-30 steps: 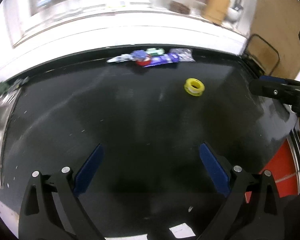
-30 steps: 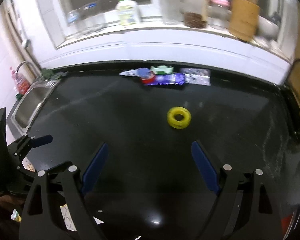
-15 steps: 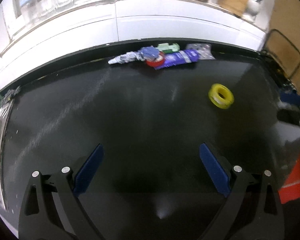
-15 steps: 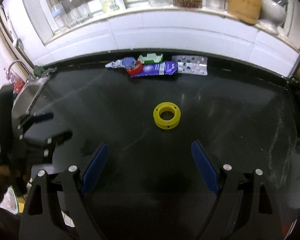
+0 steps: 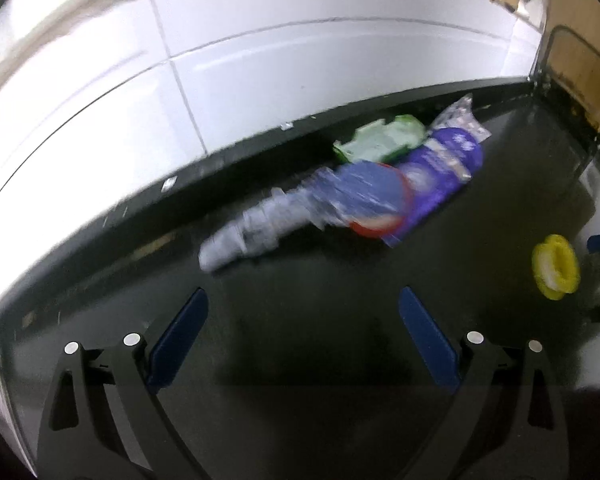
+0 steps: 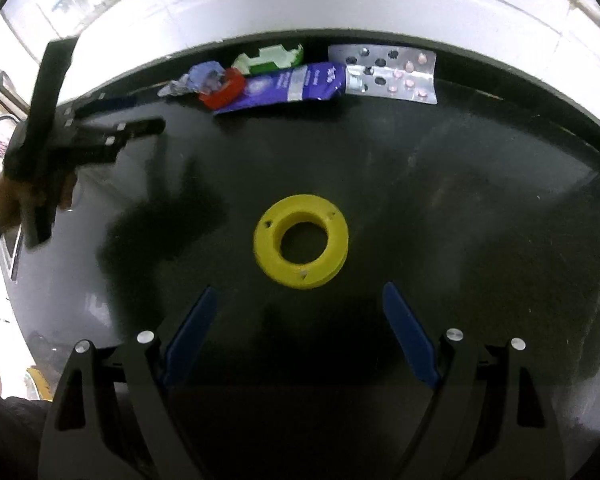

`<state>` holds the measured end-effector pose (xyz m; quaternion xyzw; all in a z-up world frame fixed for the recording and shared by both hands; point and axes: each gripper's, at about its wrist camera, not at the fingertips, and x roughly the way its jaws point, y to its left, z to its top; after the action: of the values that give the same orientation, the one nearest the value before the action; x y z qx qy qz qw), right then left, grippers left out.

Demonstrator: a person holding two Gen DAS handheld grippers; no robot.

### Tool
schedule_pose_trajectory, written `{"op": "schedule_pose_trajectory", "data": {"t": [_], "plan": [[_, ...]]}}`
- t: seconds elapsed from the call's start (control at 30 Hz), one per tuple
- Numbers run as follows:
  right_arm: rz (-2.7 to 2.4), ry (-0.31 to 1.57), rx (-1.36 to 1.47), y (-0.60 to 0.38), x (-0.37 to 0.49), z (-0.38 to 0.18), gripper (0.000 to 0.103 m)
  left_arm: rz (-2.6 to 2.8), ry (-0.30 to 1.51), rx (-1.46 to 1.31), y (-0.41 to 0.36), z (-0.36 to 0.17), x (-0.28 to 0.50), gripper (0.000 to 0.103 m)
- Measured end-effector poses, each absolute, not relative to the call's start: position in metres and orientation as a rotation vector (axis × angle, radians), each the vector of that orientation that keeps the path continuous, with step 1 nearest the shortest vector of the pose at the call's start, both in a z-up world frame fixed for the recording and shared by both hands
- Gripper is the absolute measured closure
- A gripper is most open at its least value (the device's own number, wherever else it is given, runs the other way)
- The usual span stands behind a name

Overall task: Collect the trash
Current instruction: 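Grasp the yellow tape roll with the right tool while the left tool grasps the blue crumpled wrapper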

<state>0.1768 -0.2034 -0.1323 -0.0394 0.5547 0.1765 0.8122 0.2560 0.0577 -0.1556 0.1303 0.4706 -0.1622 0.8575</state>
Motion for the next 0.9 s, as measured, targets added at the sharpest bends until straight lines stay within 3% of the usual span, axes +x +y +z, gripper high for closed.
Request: {"op": "schedule_pose_trajectory", "data": {"t": [0.37,0.47,0.53,0.57,0.6,0.63,0.9], "plan": [[0.415,1.18,-0.164,-0.191,0.206,-0.152,0.021,-0.572,0.977,0.358,0.06,-0.176,0.307,0.011],[0.42,1.153,-0.198,-0.186,0.208,-0.151,0.029,-0.617,0.97,0.356,0.053,-0.177,0.305,0.024],[0.428,1.141,-0.216,-0.183,0.211,-0.15,0.045,-0.625,0.943,0.369,0.048,-0.176,0.298,0.036],[0.432,1.134,-0.22,-0.182,0.212,-0.148,0.048,-0.608,0.944,0.366,0.047,-0.175,0.297,0.047],[0.434,1.136,-0.219,-0.181,0.212,-0.148,0.048,-0.6,0.949,0.361,0.045,-0.174,0.296,0.067],[0.437,1.136,-0.216,-0.181,0.211,-0.147,0.048,-0.581,0.959,0.363,0.043,-0.173,0.294,0.076],[0.429,1.136,-0.18,-0.192,0.198,-0.132,0.048,-0.453,1.009,0.287,0.041,-0.156,0.252,0.079]]}}
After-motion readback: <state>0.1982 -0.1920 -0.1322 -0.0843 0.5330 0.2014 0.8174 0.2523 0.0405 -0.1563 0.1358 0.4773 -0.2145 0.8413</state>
